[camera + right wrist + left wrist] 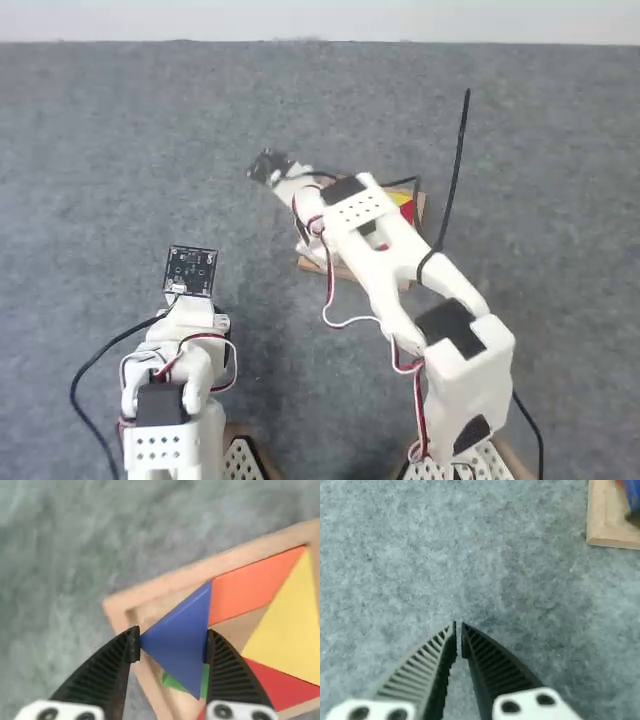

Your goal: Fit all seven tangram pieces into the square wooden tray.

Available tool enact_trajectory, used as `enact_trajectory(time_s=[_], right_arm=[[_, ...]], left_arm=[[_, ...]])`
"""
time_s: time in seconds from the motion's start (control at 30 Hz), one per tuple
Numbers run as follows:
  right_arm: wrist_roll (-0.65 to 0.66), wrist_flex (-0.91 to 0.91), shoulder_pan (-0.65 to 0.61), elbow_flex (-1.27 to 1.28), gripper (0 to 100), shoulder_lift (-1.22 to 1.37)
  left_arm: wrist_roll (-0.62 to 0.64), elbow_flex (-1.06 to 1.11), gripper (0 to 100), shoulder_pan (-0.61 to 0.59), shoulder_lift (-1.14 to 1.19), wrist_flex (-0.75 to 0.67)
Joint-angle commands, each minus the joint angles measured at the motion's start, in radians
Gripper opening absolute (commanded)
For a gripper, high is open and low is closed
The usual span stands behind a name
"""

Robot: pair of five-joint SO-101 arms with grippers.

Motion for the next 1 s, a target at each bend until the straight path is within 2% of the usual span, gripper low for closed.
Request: enact_trajectory(time_s=[0.0,0.53,0.8,0.97], right_arm=[[-0.064,-0.021,-0.008,-0.081,12.8,-0.001],[-0.324,-0.019,-0.044,-0.083,12.9,0.027],[-0.334,-0.016,-0.045,-0.097,12.9,0.025],[-0.338,0.045,-0.047,-0.147,12.9,0.025]], left_arm=[[-0.002,-0.01,2,0.005,-0.017,0.003],[-0.002,-0.01,2,0.005,-0.017,0.003],[-0.002,-0.01,2,0.005,-0.017,0.003],[-0.002,-0.01,2,0.005,-0.017,0.003]])
